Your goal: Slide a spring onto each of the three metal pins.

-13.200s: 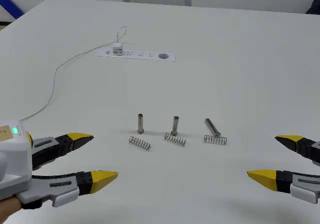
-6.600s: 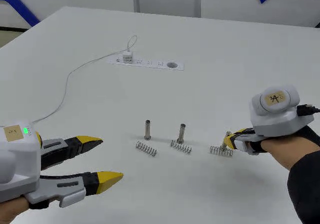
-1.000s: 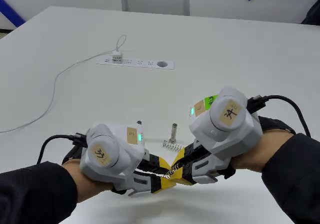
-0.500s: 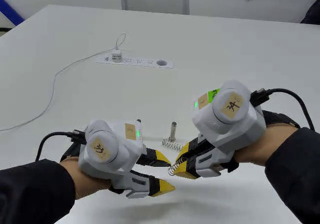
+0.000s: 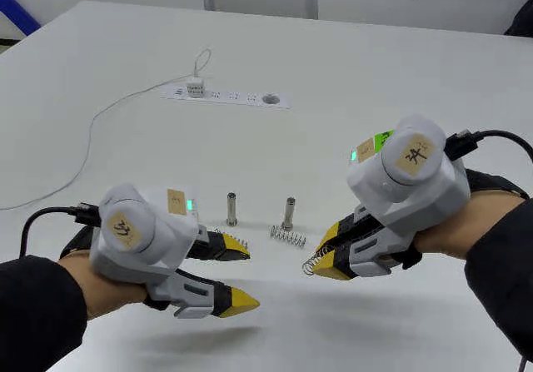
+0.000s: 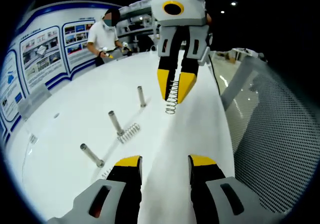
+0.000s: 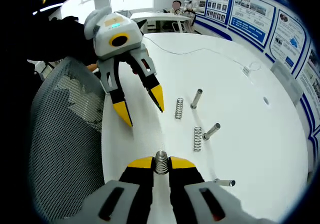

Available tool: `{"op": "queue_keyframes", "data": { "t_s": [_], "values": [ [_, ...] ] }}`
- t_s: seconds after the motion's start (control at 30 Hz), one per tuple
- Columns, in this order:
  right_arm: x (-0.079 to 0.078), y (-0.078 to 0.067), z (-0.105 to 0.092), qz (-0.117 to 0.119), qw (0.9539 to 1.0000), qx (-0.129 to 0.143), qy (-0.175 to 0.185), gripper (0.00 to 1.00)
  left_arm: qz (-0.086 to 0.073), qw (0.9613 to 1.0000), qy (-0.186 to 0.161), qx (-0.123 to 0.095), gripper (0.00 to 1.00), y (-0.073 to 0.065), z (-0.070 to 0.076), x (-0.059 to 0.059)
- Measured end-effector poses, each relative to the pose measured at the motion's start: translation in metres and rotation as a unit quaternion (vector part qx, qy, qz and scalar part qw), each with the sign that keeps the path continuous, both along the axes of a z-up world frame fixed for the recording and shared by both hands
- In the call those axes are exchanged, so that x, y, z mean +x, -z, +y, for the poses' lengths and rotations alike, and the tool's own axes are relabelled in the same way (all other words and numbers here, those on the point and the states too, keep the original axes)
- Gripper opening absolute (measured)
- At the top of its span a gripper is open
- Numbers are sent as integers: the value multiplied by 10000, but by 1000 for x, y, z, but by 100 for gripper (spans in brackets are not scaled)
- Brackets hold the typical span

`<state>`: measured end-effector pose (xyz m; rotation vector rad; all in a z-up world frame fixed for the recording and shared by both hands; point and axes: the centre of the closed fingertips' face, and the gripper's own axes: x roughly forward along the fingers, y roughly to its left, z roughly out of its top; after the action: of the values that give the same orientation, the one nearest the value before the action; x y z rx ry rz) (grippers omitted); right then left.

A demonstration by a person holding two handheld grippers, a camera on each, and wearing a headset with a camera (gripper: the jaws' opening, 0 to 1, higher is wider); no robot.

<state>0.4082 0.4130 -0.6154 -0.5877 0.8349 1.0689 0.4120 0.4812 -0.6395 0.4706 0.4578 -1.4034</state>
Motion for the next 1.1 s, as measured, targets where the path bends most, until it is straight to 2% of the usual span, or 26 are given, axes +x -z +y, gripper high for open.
{"op": "queue_keyframes", "data": {
  "t_s": [0.27, 0.63, 0.9, 1.1],
  "values": [
    [5, -5, -17, 3, 9999, -107, 128, 12, 14, 9991, -401, -146, 41, -5, 17, 10],
    [18, -19, -54, -54, 9986, -342, 389, 12, 86, 9942, -986, -431, 45, -12, 38, 15],
    [33, -31, -77, -124, 9969, -575, 526, 12, 110, 9897, -1273, -638, 47, -18, 45, 17],
    [48, -30, -86, -159, 9952, -797, 552, 12, 154, 9867, -1434, -748, 48, -19, 46, 18]
  ]
}}
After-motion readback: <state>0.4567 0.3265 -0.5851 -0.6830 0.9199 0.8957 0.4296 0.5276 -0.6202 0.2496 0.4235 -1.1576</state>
